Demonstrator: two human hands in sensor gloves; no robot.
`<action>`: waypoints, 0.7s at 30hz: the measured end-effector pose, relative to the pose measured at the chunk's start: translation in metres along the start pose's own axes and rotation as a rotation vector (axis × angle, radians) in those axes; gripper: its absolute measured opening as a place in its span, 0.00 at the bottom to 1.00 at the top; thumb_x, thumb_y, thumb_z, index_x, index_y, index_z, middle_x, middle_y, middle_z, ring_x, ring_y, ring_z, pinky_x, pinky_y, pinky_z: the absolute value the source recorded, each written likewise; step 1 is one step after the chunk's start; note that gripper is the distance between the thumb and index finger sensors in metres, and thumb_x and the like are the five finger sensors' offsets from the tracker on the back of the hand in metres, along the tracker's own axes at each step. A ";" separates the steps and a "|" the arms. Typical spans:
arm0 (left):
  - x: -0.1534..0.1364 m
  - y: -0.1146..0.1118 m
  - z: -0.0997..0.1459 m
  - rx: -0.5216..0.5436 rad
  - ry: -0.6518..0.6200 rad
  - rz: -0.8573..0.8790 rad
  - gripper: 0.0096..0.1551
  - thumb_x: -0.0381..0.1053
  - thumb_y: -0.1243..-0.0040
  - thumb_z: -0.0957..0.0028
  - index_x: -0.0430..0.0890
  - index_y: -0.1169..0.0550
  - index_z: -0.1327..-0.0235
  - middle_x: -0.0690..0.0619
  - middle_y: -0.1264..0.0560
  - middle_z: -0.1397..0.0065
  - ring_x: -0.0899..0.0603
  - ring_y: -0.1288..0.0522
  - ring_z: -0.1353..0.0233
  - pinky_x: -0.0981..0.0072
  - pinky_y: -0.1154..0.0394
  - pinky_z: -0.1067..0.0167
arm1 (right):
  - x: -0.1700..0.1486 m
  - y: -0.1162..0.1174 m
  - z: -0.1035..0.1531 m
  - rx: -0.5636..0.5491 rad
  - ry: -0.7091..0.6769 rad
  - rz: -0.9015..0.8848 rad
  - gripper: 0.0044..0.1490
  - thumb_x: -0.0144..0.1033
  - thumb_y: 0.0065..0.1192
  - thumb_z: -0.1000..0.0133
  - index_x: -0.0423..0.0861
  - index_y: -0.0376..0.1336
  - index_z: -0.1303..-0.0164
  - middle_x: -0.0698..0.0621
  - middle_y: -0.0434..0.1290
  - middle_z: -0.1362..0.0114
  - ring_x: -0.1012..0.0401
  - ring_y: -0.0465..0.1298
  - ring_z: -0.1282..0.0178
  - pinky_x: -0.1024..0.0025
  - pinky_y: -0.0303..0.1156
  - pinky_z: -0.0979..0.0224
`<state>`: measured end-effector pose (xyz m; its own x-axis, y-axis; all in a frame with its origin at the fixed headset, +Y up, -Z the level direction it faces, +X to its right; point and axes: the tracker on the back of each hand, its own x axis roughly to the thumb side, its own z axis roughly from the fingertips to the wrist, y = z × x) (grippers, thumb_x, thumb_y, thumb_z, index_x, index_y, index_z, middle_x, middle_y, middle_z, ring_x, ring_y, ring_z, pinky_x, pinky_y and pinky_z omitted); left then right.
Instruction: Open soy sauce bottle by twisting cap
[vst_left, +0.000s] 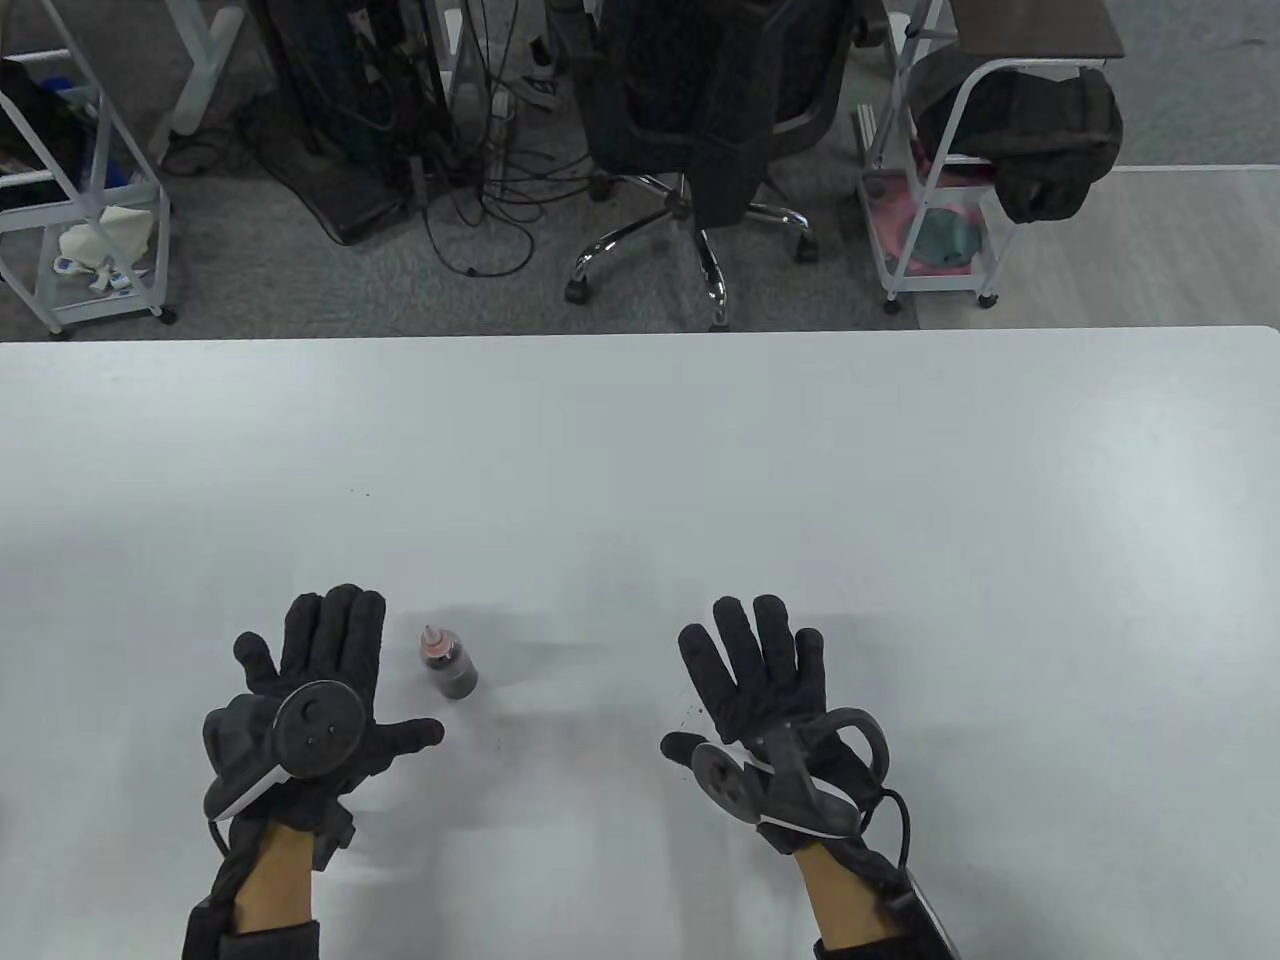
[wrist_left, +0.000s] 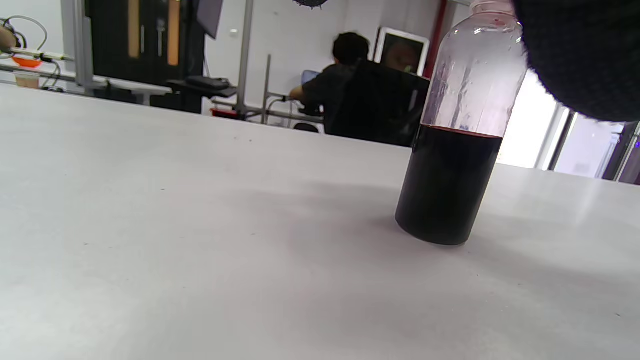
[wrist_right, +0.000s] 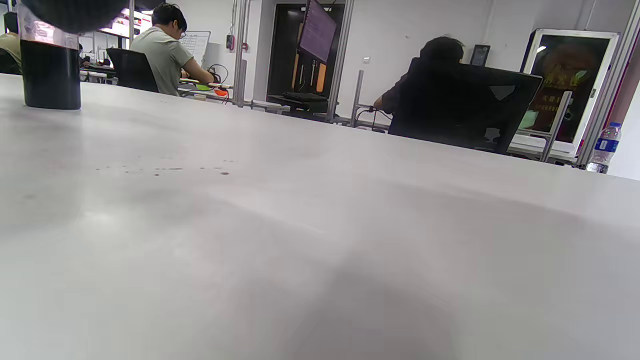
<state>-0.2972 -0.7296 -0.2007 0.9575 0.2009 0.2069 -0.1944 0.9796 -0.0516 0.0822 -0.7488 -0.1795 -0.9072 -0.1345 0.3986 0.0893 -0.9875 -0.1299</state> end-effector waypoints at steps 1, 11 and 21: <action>0.000 0.000 0.000 0.001 -0.001 -0.001 0.77 0.81 0.36 0.63 0.46 0.59 0.15 0.36 0.58 0.11 0.22 0.56 0.13 0.13 0.63 0.34 | 0.000 0.000 0.000 0.001 -0.001 0.000 0.64 0.76 0.42 0.41 0.47 0.28 0.09 0.34 0.33 0.07 0.28 0.33 0.11 0.24 0.44 0.19; 0.001 -0.001 0.001 0.044 -0.025 0.066 0.76 0.81 0.36 0.63 0.47 0.59 0.15 0.37 0.55 0.10 0.24 0.53 0.13 0.14 0.60 0.32 | 0.000 -0.001 0.000 -0.002 0.003 -0.010 0.64 0.76 0.42 0.40 0.47 0.28 0.09 0.33 0.34 0.07 0.28 0.35 0.11 0.24 0.45 0.19; 0.009 -0.014 -0.010 0.032 -0.083 0.198 0.74 0.80 0.36 0.63 0.46 0.54 0.14 0.40 0.47 0.11 0.28 0.40 0.14 0.16 0.54 0.30 | -0.001 -0.002 -0.001 -0.010 -0.002 -0.037 0.64 0.76 0.42 0.40 0.47 0.28 0.08 0.34 0.34 0.06 0.28 0.35 0.10 0.24 0.45 0.19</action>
<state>-0.2834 -0.7418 -0.2079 0.8794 0.3881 0.2759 -0.3848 0.9205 -0.0683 0.0822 -0.7468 -0.1804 -0.9088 -0.0982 0.4055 0.0517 -0.9909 -0.1241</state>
